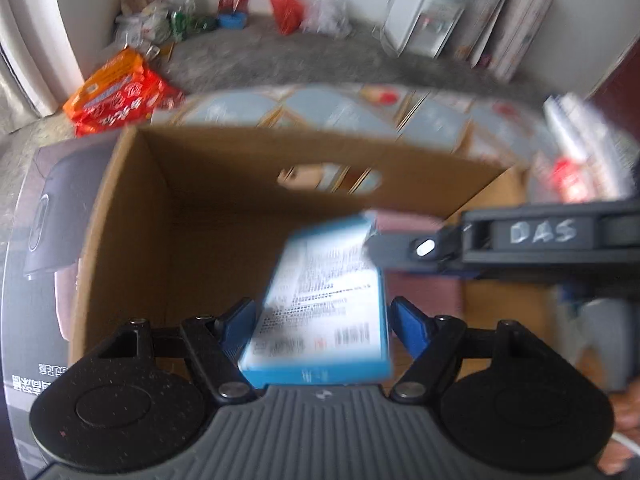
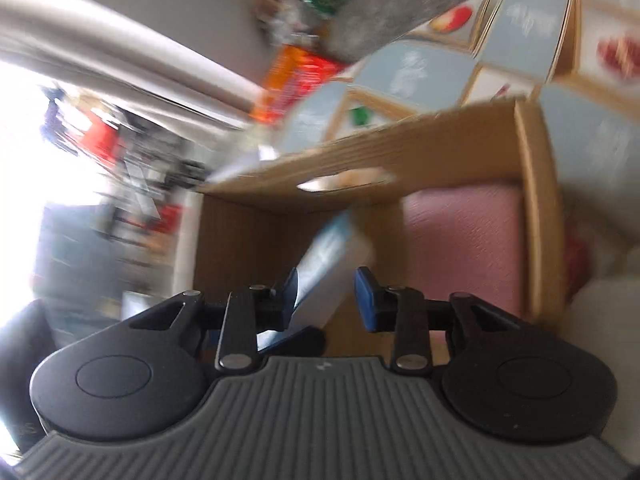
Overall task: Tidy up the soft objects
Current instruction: 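Carry the medicine box with the right tool into the cardboard box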
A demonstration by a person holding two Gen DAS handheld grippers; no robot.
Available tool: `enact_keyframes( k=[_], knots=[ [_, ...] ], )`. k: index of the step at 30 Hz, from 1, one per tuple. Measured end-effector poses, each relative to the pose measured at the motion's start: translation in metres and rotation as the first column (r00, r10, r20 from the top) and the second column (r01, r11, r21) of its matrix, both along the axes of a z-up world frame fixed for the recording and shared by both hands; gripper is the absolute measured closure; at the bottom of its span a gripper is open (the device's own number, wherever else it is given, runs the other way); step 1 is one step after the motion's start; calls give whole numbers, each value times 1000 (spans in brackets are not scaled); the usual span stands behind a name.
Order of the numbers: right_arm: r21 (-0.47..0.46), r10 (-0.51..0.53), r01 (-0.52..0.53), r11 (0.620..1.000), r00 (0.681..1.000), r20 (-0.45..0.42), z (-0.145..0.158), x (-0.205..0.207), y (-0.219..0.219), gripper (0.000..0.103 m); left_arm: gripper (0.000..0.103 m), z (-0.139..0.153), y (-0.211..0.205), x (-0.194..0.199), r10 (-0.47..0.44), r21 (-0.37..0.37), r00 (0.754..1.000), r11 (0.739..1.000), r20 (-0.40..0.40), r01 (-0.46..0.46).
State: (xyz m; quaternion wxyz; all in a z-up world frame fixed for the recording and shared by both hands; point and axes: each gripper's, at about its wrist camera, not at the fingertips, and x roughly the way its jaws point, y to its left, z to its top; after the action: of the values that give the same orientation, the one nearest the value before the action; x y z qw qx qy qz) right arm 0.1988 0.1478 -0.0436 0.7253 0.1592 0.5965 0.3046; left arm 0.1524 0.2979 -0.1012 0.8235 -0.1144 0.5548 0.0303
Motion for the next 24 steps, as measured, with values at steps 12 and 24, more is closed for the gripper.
enact_keyframes(
  k=[12,24],
  knots=[
    [30,-91,90,995,995,35,31,-25,-50,71,29,-37,-4,-7,-34,-5,983,999,-178,34],
    [53,-147,147,988,989,0,30,-35,-66,71,59,-32,-6,2,-25,74,986,997,-168,38]
  ],
)
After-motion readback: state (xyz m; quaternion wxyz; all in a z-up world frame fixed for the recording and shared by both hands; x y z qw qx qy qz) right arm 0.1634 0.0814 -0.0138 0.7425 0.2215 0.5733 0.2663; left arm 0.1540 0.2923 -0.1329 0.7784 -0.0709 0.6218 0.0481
